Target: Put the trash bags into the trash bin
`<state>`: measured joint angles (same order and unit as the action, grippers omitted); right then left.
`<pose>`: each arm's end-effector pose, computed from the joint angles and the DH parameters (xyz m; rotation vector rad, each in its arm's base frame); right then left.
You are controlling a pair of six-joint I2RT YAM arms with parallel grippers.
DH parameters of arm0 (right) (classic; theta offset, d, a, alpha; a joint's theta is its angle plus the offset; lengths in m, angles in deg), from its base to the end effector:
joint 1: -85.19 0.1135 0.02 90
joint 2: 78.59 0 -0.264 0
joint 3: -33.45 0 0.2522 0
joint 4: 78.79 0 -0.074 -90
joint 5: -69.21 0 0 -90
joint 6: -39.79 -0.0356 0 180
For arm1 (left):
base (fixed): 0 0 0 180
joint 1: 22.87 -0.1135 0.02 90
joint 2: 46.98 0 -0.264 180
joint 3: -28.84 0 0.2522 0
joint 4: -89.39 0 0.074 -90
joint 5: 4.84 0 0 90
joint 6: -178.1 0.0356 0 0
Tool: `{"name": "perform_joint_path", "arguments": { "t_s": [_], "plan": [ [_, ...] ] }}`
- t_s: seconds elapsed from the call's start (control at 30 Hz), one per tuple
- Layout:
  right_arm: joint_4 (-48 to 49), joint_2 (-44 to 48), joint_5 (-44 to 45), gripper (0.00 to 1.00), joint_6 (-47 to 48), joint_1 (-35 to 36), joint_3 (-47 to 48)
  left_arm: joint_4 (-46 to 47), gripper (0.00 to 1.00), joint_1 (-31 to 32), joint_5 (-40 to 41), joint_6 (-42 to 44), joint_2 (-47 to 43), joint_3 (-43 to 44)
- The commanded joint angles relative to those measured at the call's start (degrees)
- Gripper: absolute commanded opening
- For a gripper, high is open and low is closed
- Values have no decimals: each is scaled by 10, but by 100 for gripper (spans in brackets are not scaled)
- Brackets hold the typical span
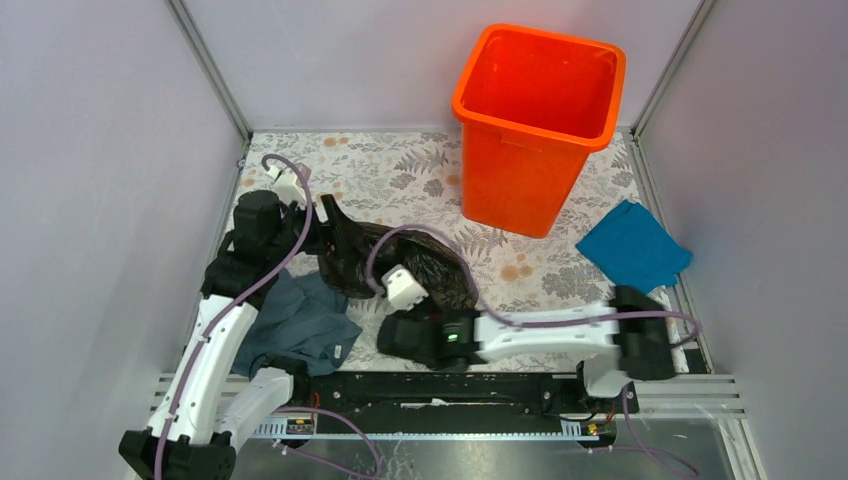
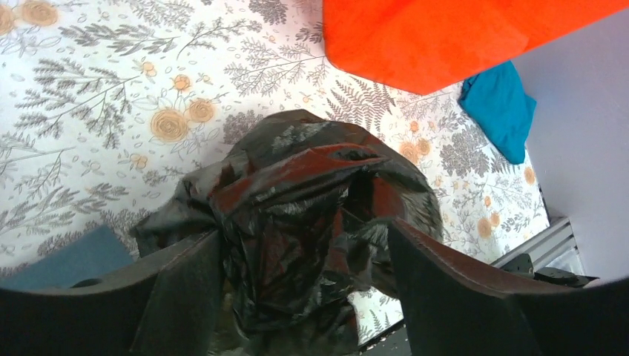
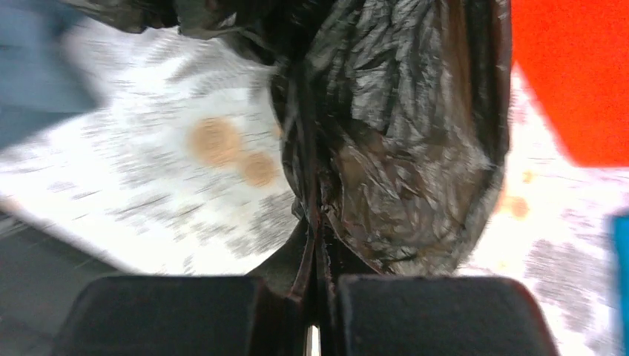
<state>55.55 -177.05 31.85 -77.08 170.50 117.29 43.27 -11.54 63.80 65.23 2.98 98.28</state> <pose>0.0568 0.3468 0.2279 -0.7883 1.9767 -0.1177 0.1776 -0.0488 0.3517 0.0316 2.0843 -0.7490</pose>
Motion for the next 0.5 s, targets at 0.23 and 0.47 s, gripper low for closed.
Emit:
{"name": "perform_joint_path", "arguments": {
  "t_s": [0.23, 0.47],
  "plan": [
    [206, 317, -477, 0, -54, -130, -58, -1, 99, -3, 44, -30, -154, 18],
    [189, 385, -454, 0, -12, -167, 2, -22, 99, -3, 72, -49, -173, 87]
  ]
}}
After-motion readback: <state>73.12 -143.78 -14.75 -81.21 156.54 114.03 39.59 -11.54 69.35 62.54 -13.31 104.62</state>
